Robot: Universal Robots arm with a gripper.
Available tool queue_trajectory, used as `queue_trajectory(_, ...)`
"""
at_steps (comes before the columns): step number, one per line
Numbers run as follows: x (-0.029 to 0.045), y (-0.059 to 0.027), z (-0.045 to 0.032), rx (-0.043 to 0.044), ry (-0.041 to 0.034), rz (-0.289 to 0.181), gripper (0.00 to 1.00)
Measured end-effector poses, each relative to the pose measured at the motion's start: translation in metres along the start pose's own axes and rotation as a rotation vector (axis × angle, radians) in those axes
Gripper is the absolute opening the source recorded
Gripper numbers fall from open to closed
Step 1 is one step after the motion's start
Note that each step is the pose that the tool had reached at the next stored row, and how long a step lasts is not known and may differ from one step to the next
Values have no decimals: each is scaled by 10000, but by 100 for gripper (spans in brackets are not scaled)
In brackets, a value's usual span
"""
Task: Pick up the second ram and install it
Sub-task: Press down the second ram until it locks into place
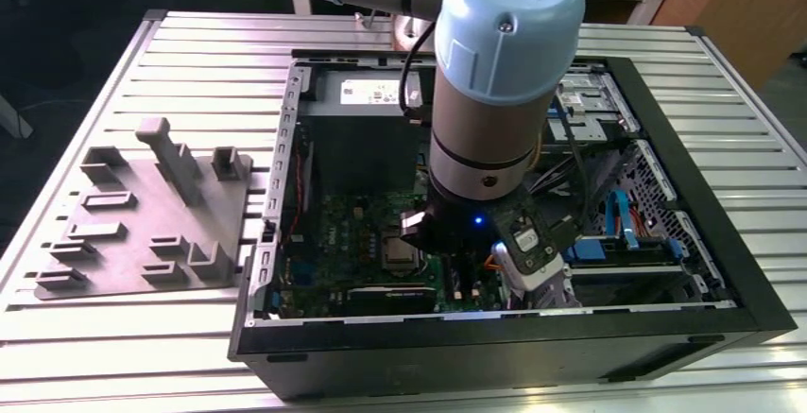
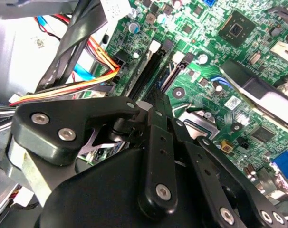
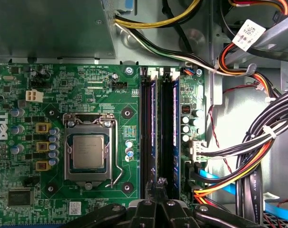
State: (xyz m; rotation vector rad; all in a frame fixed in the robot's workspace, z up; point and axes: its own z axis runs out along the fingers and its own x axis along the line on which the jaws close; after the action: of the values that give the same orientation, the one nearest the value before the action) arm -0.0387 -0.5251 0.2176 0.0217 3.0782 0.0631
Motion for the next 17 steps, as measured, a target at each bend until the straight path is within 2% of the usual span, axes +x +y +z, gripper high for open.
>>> queue_trajectory(13,1,-1,13,-5,0,0,10)
queue_trajectory(16,-2,4,-14,-36,-9,2,10)
queue_trajectory(17,-3,4,-43,-21,-4,2,10)
